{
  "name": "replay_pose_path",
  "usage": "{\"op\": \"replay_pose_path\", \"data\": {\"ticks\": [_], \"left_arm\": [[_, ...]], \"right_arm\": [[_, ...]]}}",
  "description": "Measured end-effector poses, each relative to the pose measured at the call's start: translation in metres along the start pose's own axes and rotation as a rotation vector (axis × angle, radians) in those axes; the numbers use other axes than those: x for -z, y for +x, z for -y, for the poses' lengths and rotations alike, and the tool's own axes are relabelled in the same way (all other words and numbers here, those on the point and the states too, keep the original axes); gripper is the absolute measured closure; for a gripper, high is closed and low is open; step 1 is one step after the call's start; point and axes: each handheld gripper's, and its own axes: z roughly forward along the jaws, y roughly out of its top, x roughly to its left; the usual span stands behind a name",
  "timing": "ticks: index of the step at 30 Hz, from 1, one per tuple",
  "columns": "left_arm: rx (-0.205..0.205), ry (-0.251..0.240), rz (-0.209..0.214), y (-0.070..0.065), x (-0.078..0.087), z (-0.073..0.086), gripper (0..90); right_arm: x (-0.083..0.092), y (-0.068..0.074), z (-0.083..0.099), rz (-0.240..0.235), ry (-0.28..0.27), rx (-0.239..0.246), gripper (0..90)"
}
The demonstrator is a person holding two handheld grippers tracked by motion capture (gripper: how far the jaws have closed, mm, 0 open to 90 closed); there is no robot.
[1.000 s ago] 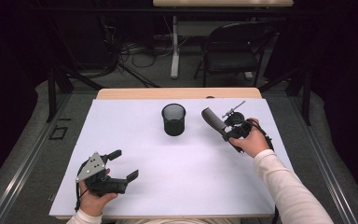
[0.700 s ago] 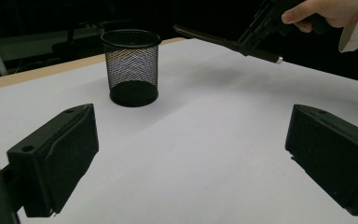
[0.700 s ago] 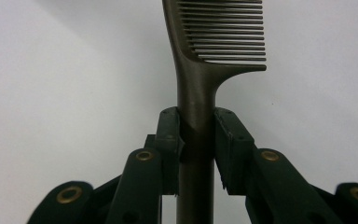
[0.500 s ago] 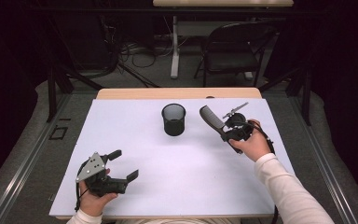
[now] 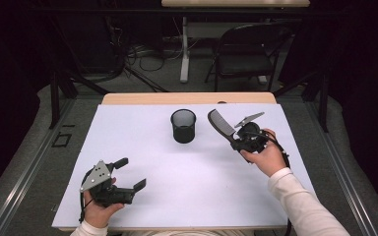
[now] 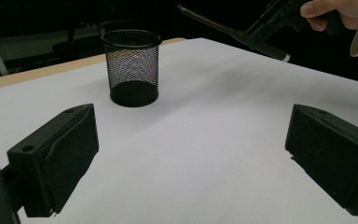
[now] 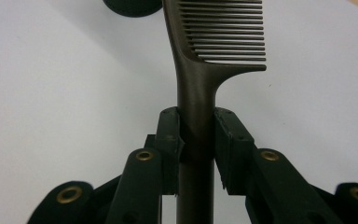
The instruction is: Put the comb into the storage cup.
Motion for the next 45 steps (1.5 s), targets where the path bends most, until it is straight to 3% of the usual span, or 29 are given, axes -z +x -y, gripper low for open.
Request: {"op": "replay_pose_path", "data": {"ticks": [18,45], "left_arm": [[0.004,0.002,-0.003,0.001,0.0,0.0,3.1],[0.026,-0.001,-0.009,0.003,0.001,0.0,6.2]], "right_arm": [[0.012,0.017,-0.002,0.01,-0.112,0.035,72.9],[0.016,0.045,-0.003,0.047,-0.273,0.098,72.9]]}}
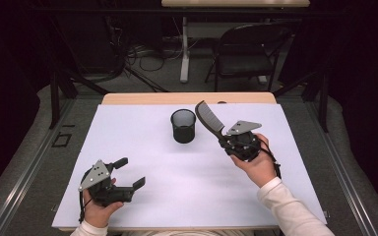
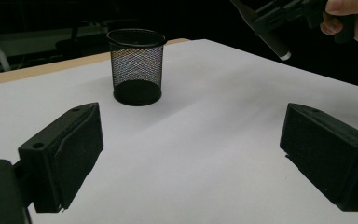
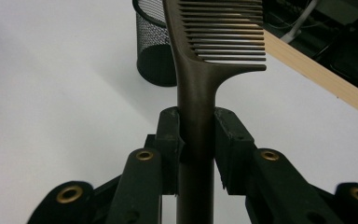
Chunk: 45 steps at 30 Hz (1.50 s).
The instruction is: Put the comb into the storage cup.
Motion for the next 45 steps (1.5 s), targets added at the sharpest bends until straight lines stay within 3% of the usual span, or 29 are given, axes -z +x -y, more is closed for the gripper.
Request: {"op": "replay_pose_path", "data": {"ticks": [17,37,45], "left_arm": [[0.002,-0.001,-0.001,0.0,0.0,0.0,6.4],[0.001,0.001,-0.003,0.001,0.0,0.0,7.0],[0.016,0.001,0.003,0.002,0.0,0.001,7.0]], "right_arm": [[0.003,0.025,-0.005,-0.008,-0.095,0.032,72.9],[0.0,0.047,-0.004,-0.036,-0.205,0.001,72.9],[0.0,0.057,0.001,-0.03,-0.227,0.023,72.9]]}}
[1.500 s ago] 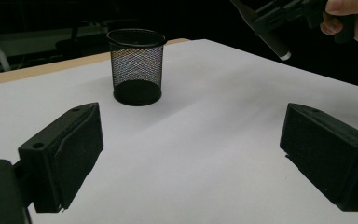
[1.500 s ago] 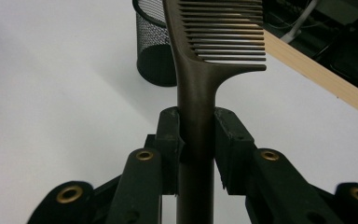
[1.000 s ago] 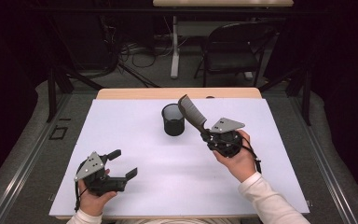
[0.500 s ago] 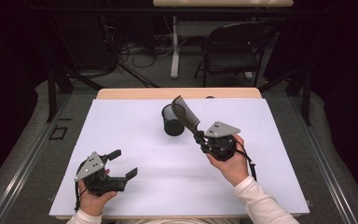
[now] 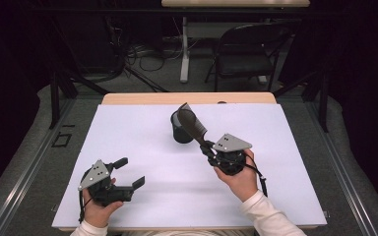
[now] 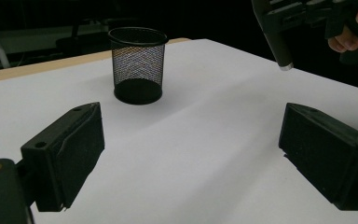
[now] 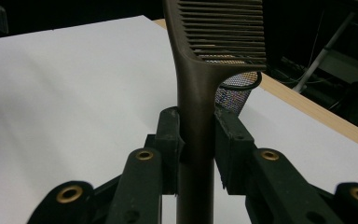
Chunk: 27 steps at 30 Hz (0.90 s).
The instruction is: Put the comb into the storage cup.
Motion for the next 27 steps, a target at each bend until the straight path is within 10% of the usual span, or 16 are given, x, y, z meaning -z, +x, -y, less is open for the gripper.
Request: {"op": "replay_pose_path", "data": {"ticks": [27], "left_arm": [[0.023,0.003,-0.021,0.002,-0.004,-0.001,14.0]], "right_arm": [[-0.002,0.024,0.018,0.012,-0.052,0.056,72.9]]}}
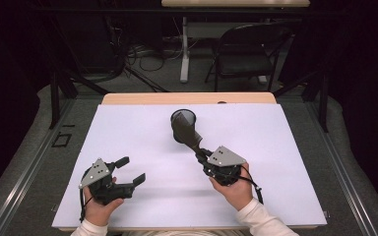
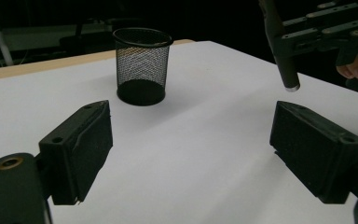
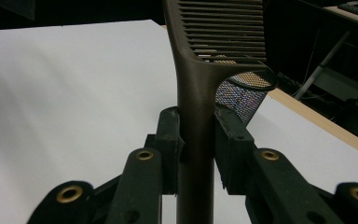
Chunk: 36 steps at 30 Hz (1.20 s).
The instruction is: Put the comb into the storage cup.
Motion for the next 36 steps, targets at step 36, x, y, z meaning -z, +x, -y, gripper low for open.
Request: {"op": "replay_pose_path", "data": {"ticks": [36], "left_arm": [[0.1,-0.002,0.057,-0.012,-0.014,-0.033,23.9]], "right_arm": [[-0.004,0.006,0.009,0.01,-0.015,-0.005,72.9]]}}
